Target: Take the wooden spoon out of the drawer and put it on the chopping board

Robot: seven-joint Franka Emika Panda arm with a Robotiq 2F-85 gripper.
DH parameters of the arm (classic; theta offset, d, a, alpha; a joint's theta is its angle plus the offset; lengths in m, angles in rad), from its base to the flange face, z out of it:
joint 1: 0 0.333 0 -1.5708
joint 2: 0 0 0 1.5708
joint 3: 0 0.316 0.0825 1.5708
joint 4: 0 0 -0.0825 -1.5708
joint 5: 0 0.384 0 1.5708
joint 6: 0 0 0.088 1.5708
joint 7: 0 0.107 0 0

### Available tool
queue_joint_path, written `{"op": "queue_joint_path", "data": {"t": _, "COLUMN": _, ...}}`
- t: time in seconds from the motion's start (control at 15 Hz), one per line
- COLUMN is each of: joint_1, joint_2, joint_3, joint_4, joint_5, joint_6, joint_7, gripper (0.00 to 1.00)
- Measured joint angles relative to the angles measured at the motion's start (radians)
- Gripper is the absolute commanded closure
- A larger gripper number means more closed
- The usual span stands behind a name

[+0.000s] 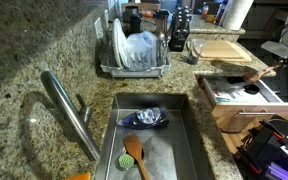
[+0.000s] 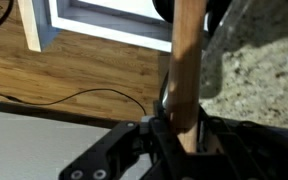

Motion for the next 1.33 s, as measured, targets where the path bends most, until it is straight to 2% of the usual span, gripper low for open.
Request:
{"op": "queue_joint_path", "data": {"t": 0.2, "joint_1": -0.053, "joint_2": -0.17, "joint_3": 0.006, "joint_4": 0.036, "joint_5": -0.066, "joint_6": -0.022, "joint_7": 0.059, "gripper": 0.93}}
{"op": "queue_joint_path", "data": {"t": 0.33, "joint_1": -0.143, "joint_2": -0.28, "joint_3": 0.059, "joint_4": 0.071, "joint_5": -0.04, "joint_6": -0.06, "joint_7": 0.051, "gripper": 0.93}}
{"op": "queue_joint_path", "data": {"t": 0.4, "joint_1": -0.192, "joint_2": -0.326, "joint_3": 0.089, "joint_4": 0.093, "joint_5": 0.009, "joint_6": -0.093, "joint_7": 0.026, "gripper": 0.7}}
{"op": "queue_joint_path", "data": {"t": 0.53, "joint_1": -0.266, "joint_2": -0.364, "joint_3": 0.145, "joint_4": 0.102, "joint_5": 0.029, "joint_6": -0.107, "joint_7": -0.009, "gripper": 0.7}}
{"op": "queue_joint_path", "data": {"t": 0.6, "joint_1": -0.277, "joint_2": -0.356, "joint_3": 0.16, "joint_4": 0.095, "joint_5": 0.029, "joint_6": -0.105, "joint_7": -0.008, "gripper": 0.7}}
{"op": "queue_joint_path", "data": {"t": 0.67, "joint_1": -0.277, "joint_2": -0.341, "joint_3": 0.169, "joint_4": 0.092, "joint_5": 0.031, "joint_6": -0.104, "joint_7": -0.003, "gripper": 0.93}}
{"op": "queue_joint_path", "data": {"t": 0.73, "joint_1": -0.277, "joint_2": -0.324, "joint_3": 0.175, "joint_4": 0.09, "joint_5": 0.033, "joint_6": -0.102, "joint_7": 0.001, "gripper": 0.93}}
{"op": "queue_joint_path", "data": {"t": 0.87, "joint_1": -0.318, "joint_2": -0.303, "joint_3": 0.223, "joint_4": 0.092, "joint_5": 0.061, "joint_6": -0.102, "joint_7": 0.001, "gripper": 0.93}}
{"op": "queue_joint_path", "data": {"t": 1.0, "joint_1": -0.354, "joint_2": -0.276, "joint_3": 0.255, "joint_4": 0.133, "joint_5": 0.176, "joint_6": -0.11, "joint_7": -0.025, "gripper": 0.93}}
{"op": "queue_joint_path", "data": {"t": 1.13, "joint_1": -0.342, "joint_2": -0.213, "joint_3": 0.234, "joint_4": 0.239, "joint_5": 0.343, "joint_6": -0.146, "joint_7": -0.09, "gripper": 0.93}}
{"op": "queue_joint_path", "data": {"t": 1.33, "joint_1": -0.381, "joint_2": -0.077, "joint_3": 0.248, "joint_4": 0.422, "joint_5": 0.575, "joint_6": -0.243, "joint_7": -0.169, "gripper": 0.93}}
